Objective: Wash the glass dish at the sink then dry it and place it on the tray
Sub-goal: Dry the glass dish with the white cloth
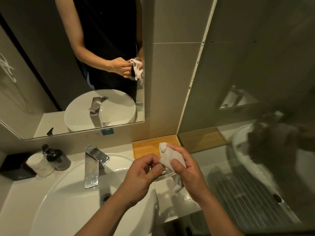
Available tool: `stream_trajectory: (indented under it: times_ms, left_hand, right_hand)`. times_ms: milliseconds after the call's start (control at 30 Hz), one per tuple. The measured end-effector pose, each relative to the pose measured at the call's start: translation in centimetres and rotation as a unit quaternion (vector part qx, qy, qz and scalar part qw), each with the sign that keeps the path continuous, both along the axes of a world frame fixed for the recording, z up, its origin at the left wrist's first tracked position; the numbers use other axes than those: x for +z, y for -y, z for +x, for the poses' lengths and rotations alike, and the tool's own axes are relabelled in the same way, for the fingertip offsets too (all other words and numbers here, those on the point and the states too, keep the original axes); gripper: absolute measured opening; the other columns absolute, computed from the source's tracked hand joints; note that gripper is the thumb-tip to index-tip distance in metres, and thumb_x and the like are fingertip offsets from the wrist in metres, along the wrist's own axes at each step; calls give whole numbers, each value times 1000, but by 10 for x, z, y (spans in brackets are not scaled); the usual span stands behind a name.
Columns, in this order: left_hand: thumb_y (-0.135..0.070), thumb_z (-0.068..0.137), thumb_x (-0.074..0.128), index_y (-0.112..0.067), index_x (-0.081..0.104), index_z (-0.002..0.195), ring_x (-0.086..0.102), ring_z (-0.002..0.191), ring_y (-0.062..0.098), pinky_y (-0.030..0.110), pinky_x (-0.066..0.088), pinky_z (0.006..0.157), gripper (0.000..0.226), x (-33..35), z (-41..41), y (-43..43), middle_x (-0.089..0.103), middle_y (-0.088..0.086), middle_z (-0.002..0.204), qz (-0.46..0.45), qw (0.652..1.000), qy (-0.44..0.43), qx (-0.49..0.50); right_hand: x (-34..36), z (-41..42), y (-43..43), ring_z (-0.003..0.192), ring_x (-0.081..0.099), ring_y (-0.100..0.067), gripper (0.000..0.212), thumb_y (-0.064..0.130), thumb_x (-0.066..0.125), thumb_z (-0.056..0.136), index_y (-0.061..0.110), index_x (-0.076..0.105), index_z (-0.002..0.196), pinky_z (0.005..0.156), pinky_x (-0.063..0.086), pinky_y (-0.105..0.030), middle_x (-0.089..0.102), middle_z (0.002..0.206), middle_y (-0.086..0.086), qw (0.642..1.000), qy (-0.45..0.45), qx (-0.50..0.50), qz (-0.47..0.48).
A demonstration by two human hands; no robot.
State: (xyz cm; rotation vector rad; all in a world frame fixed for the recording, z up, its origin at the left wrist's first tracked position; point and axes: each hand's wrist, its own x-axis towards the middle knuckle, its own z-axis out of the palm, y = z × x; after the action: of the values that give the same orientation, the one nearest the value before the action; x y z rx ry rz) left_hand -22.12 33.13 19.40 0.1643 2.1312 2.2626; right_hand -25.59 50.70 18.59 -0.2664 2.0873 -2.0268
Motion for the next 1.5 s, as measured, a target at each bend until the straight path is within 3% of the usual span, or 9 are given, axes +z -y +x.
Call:
stream_trajectory:
  times_ms: [167, 400, 567, 800, 967, 1233, 1300, 1400, 1500]
  left_hand:
    - [-38, 83, 70, -19, 69, 80, 53, 75, 20, 31, 43, 71, 19, 0, 2, -7, 62, 0, 77, 27, 999, -22, 28]
    - [-25, 103, 50, -27, 63, 98, 60, 94, 9, 23, 47, 84, 14, 0, -1, -6, 65, -12, 95, -175, 983, -13, -52]
    - [-36, 99, 52, -13, 60, 88, 56, 84, 21, 36, 48, 79, 27, 8, -2, -17, 63, 6, 88, -129, 991, -17, -5]
    - [-40, 92, 57, -22, 68, 85, 59, 81, 14, 27, 46, 76, 21, -2, -4, -8, 66, -5, 84, -61, 998, 1, -12]
    - [-32, 100, 49, -26, 66, 106, 60, 91, 12, 27, 49, 84, 19, 0, -8, -9, 67, -9, 95, -138, 989, 14, -49]
    - [-46, 88, 58, -19, 67, 88, 54, 77, 12, 24, 46, 73, 28, 4, -2, -22, 63, 1, 81, -27, 999, 4, 18]
    - [-36, 91, 60, -17, 67, 87, 54, 75, 9, 18, 46, 71, 20, 5, -1, -24, 62, -4, 79, -2, 1000, 5, 20]
    - [-26, 92, 59, -19, 68, 85, 57, 78, 10, 17, 48, 68, 13, 6, 0, -28, 64, -6, 80, 11, 1000, -2, 23]
    - [-25, 91, 58, -27, 69, 84, 58, 80, 9, 18, 49, 67, 12, 7, -2, -29, 65, -9, 82, -4, 1000, -5, 16]
  right_hand:
    - [-3, 10, 19, 115, 66, -35, 61, 67, 58, 75, 47, 59, 133, 64, 58, -40, 60, 140, -7, 985, 83, -85, -125]
    - [-17, 11, 31, 128, 61, -31, 53, 65, 61, 78, 50, 62, 129, 97, 54, -67, 61, 143, 2, 972, 42, -203, -111]
    - [-14, 12, 38, 130, 61, -28, 49, 63, 60, 83, 51, 62, 130, 103, 52, -63, 62, 143, 5, 971, 18, -211, -109]
    - [-7, 8, 32, 113, 65, -39, 48, 58, 57, 85, 41, 62, 130, 69, 57, -47, 64, 135, -14, 943, 173, -180, -222]
    - [-8, 7, 32, 122, 65, -32, 37, 51, 59, 87, 48, 66, 123, 91, 59, -59, 66, 136, 0, 957, 103, -215, -166]
    - [-3, 5, 39, 144, 46, -14, 35, 60, 55, 85, 58, 69, 118, 114, 44, -58, 42, 154, 31, 967, 10, -228, -114]
    - [-1, 4, 36, 139, 53, -17, 33, 58, 57, 88, 60, 66, 119, 107, 51, -51, 48, 156, 16, 960, 54, -223, -161]
    - [6, 7, 35, 90, 72, -19, 52, 68, 47, 93, 35, 67, 128, 66, 55, -34, 71, 116, -6, 923, 210, -205, -248]
    - [13, 10, 42, 82, 74, -21, 71, 75, 38, 93, 23, 67, 132, 61, 58, -33, 73, 100, -8, 870, 305, -189, -338]
